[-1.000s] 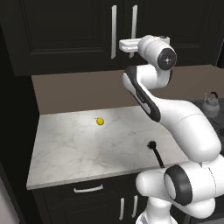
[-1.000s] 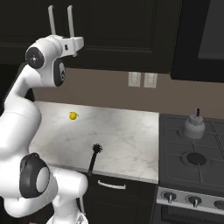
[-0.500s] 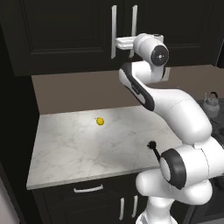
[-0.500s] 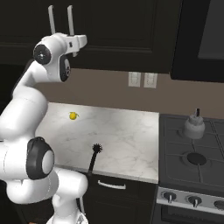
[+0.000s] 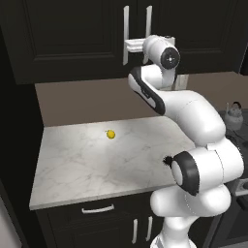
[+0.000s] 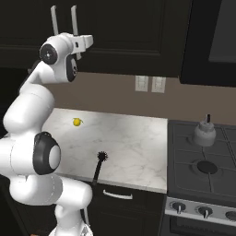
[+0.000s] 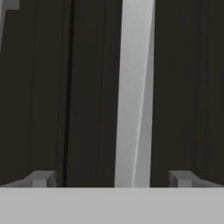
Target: Pick the pan from the cabinet and place it on the stove. Then turn on the stove burner for the pan.
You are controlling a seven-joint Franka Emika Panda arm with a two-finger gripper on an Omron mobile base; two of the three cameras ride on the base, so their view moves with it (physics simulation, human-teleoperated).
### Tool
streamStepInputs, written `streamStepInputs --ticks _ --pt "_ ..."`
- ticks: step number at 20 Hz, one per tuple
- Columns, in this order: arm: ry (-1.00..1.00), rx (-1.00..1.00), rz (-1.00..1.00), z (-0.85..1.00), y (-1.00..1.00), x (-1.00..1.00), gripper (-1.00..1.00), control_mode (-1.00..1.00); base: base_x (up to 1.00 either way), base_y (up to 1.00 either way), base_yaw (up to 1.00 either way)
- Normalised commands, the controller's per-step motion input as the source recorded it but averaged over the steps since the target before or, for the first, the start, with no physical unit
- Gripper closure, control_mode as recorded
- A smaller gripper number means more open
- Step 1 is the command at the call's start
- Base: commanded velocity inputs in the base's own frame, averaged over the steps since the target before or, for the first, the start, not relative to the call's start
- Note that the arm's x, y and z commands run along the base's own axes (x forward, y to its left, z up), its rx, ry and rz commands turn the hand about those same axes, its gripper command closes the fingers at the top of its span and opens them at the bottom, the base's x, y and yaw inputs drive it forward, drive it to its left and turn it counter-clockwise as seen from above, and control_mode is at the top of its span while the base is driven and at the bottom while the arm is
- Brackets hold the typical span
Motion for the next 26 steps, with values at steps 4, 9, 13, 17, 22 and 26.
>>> streamStepInputs --ticks 4,9,13,17,22,26 --pt "0.0 0.0 0.0 0.0 0.08 0.41 -1.0 -1.0 0.0 0.0 0.0" --pt "0.0 0.0 0.0 0.0 0.07 0.41 1.0 -1.0 0.0 0.0 0.0" --pt "0.01 0.0 0.0 0.0 0.02 0.15 1.0 -1.0 0.0 0.0 0.0" --pt "0.0 0.0 0.0 -0.01 0.0 0.0 1.0 -1.0 0.0 0.0 0.0" --pt "0.0 0.0 0.03 -0.09 -0.03 -0.07 1.0 -1.0 0.0 0.0 0.0" --pt "-0.01 0.0 0.06 -0.01 -0.24 -0.46 1.0 -1.0 0.0 0.0 0.0"
